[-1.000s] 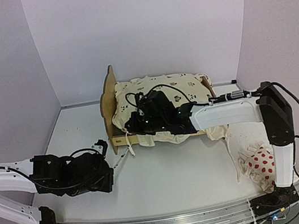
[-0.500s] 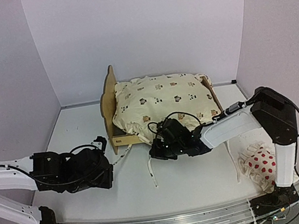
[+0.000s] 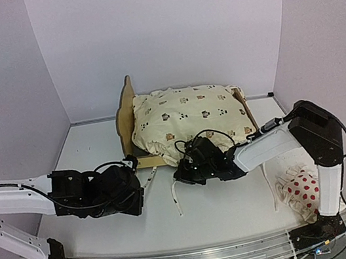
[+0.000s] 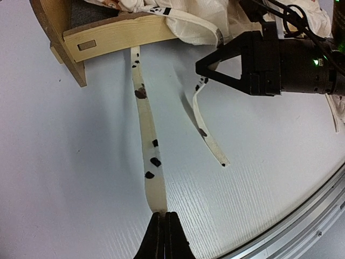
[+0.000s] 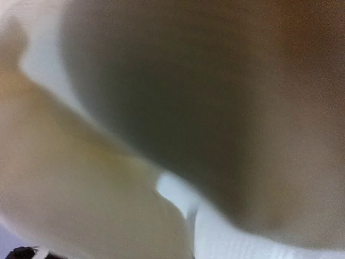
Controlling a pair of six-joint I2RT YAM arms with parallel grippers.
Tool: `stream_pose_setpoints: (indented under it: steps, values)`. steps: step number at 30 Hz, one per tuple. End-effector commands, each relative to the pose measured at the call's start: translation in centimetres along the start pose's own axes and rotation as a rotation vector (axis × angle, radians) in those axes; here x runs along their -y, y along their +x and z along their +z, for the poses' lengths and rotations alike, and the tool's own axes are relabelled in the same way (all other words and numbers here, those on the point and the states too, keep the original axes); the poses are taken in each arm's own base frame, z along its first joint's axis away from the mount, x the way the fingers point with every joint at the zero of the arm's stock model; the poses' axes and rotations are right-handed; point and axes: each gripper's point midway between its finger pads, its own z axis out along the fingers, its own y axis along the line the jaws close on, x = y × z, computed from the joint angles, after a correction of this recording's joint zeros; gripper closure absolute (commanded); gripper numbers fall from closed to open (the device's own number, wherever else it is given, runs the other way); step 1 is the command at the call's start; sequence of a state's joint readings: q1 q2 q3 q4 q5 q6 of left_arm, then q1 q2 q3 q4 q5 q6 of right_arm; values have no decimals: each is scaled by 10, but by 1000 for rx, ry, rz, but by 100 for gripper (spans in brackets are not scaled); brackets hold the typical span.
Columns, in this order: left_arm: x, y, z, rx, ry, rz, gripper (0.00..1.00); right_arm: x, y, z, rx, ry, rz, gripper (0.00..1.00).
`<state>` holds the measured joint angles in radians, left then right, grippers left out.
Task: Set up the pet bed
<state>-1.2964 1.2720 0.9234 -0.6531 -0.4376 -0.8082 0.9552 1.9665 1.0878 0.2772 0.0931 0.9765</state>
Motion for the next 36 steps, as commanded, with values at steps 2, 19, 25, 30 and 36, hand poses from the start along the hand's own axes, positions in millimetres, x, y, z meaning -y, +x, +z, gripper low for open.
stream_pose_setpoints:
  steps: [2,19,25,30,36]
  values:
    - [8,-28,-18,75,37,-46,100,-68,-14,21,0,-196,107,100]
    - [-1,-24,-24,80,47,-51,100,-42,23,3,-51,-172,-57,45]
    - [-2,-24,-25,76,45,-44,100,-36,50,-10,-162,-149,-204,39]
    - [-2,-25,-26,74,45,-39,100,-22,76,-18,-211,-101,-335,39]
    - [1,-26,-25,69,50,-27,100,-3,94,-7,-245,-37,-411,64]
